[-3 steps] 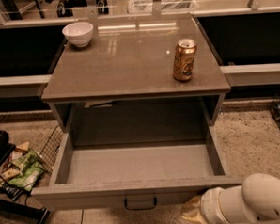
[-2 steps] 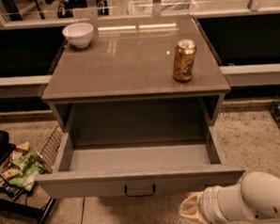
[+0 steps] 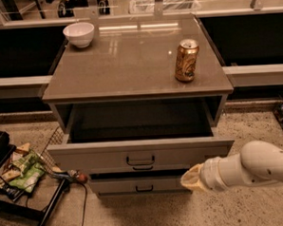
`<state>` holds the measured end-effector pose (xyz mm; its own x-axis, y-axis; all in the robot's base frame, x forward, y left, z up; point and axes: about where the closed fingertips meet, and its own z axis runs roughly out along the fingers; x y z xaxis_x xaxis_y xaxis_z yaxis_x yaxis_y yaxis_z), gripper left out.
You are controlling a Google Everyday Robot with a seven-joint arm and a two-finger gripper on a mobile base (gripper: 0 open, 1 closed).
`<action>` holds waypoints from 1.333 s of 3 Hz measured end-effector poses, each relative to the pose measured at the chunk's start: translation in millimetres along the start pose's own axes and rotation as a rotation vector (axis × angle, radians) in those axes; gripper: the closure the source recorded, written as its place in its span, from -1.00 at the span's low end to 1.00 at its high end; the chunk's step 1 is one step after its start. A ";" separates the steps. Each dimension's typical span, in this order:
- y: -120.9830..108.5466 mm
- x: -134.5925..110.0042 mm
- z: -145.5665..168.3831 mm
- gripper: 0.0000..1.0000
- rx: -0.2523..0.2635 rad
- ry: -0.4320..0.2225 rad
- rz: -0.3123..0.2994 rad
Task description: Close top drawer
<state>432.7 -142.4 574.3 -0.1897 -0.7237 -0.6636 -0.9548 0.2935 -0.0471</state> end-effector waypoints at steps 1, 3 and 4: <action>-32.4 -16.5 -12.7 1.00 0.052 -0.020 -0.020; -63.2 -10.6 -2.9 1.00 0.063 -0.029 -0.014; -78.9 -5.1 3.9 1.00 0.061 -0.032 -0.014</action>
Offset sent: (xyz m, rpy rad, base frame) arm 0.0312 -0.0054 0.0210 0.0039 -0.0531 -0.0171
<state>509.9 -159.4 578.5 -0.1681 -0.7081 -0.6858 -0.9414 0.3216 -0.1013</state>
